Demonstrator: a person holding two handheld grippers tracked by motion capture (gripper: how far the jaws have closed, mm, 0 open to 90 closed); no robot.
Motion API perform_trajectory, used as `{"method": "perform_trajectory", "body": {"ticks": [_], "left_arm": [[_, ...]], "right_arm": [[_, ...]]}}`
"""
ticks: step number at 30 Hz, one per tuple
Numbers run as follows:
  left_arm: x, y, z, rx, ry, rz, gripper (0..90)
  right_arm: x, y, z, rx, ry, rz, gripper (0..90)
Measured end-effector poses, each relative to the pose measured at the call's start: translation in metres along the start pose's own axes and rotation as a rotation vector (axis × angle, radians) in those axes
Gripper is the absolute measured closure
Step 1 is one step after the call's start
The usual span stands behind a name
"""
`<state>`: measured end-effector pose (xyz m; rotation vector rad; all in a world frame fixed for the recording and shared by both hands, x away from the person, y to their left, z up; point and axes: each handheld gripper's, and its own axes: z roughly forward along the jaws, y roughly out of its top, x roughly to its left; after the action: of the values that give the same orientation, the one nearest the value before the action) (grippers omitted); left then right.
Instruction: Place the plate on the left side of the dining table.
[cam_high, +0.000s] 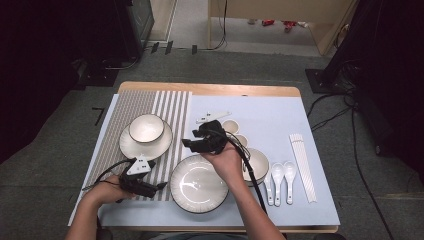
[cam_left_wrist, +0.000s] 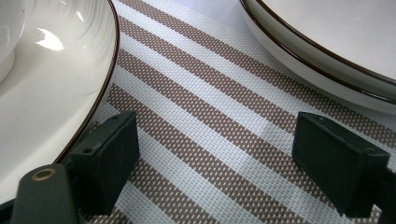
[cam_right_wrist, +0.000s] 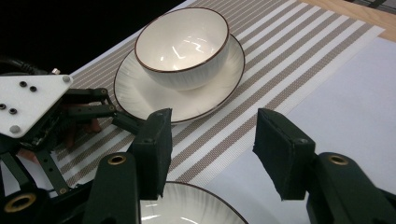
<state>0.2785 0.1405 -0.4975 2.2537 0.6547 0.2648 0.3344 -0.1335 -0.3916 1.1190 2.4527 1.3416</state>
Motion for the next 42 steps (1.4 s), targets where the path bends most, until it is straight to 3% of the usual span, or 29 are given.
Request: {"method": "perform_trajectory", "body": {"ticks": [3,28,42], "left_arm": [[0.0,0.0,0.0,0.001,0.0,0.0,15.2],[0.0,0.0,0.0,-0.001,0.001,-0.001,15.2],[0.0,0.0,0.0,-0.001,0.001,-0.001,15.2]], "right_arm": [[-0.002,-0.001,-0.005,0.002,-0.001,0.015,46.7],[-0.014,-0.006,-0.03,0.024,-0.028,-0.006,46.0],[-0.021,-0.013,-0.041,0.022,-0.003,-0.029,44.5]]}}
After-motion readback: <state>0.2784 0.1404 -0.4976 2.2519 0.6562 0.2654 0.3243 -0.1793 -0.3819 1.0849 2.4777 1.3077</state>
